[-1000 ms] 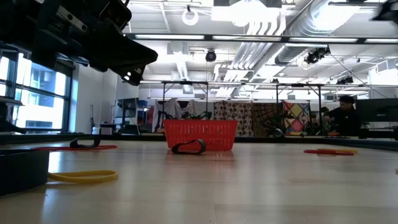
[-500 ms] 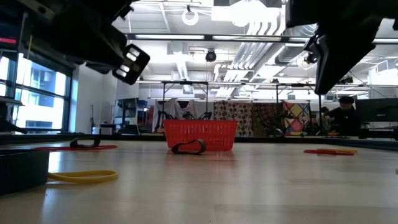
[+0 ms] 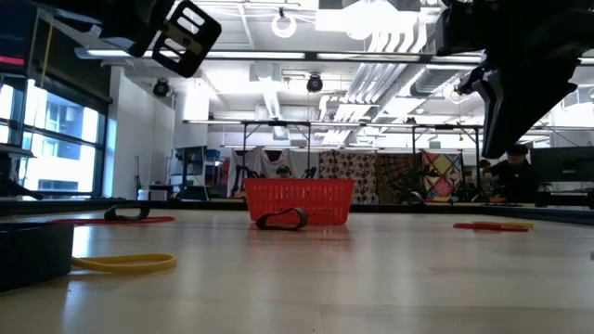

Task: Sort rubber bands into baskets
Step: Put the black rubber band into the green bin

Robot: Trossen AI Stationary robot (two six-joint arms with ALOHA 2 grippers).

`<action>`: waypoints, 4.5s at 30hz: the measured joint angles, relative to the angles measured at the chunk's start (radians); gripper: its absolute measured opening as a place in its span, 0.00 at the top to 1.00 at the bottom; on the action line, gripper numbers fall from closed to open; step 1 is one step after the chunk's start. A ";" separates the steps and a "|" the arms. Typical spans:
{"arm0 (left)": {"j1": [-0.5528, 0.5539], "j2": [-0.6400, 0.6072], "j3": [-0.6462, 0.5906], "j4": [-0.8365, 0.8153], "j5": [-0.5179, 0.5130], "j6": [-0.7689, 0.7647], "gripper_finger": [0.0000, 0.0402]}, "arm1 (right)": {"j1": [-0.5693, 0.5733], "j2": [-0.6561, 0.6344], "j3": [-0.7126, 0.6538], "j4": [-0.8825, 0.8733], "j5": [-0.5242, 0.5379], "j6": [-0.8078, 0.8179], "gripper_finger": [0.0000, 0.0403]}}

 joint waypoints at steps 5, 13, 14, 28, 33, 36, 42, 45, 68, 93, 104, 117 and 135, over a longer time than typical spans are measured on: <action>-0.037 0.090 0.064 -0.073 -0.058 0.082 0.78 | 0.005 0.000 0.000 0.003 0.005 0.000 0.97; -0.049 0.231 0.180 -0.211 -0.081 0.128 0.76 | 0.005 0.000 0.000 0.008 0.007 0.000 0.97; -0.048 0.241 0.186 -0.213 -0.074 0.129 0.76 | 0.005 0.000 0.000 0.008 0.007 0.000 0.97; -0.012 0.322 0.185 -0.228 0.064 0.039 0.76 | 0.005 0.000 0.000 0.015 0.004 -0.007 0.97; -0.005 0.322 0.185 -0.231 0.058 0.023 0.80 | 0.005 0.000 0.000 0.014 0.003 -0.007 0.97; 0.006 0.333 0.186 -0.228 0.074 0.015 0.84 | 0.005 0.000 0.000 0.015 0.003 -0.007 0.97; 0.017 0.354 0.185 -0.213 0.127 0.013 0.89 | 0.005 0.000 0.000 0.014 0.003 -0.007 0.97; 0.017 0.347 0.186 -0.219 0.118 0.022 0.90 | 0.005 0.000 0.000 0.014 0.003 -0.007 0.97; -0.013 0.274 0.185 -0.269 0.040 -0.073 0.83 | 0.005 0.000 0.001 0.012 0.008 -0.007 0.97; 0.031 0.335 0.185 -0.225 0.166 -0.167 0.73 | 0.019 0.000 0.001 0.014 0.008 -0.007 0.97; 0.031 0.352 0.185 -0.212 0.190 -0.140 0.79 | 0.046 0.000 0.001 0.014 0.019 -0.007 0.97; 0.037 0.388 0.185 -0.195 0.218 -0.125 0.82 | 0.045 0.000 0.001 0.005 0.019 -0.007 0.97; 0.044 0.291 0.185 -0.265 0.150 -0.112 1.00 | 0.045 0.000 0.001 -0.014 0.019 -0.007 0.97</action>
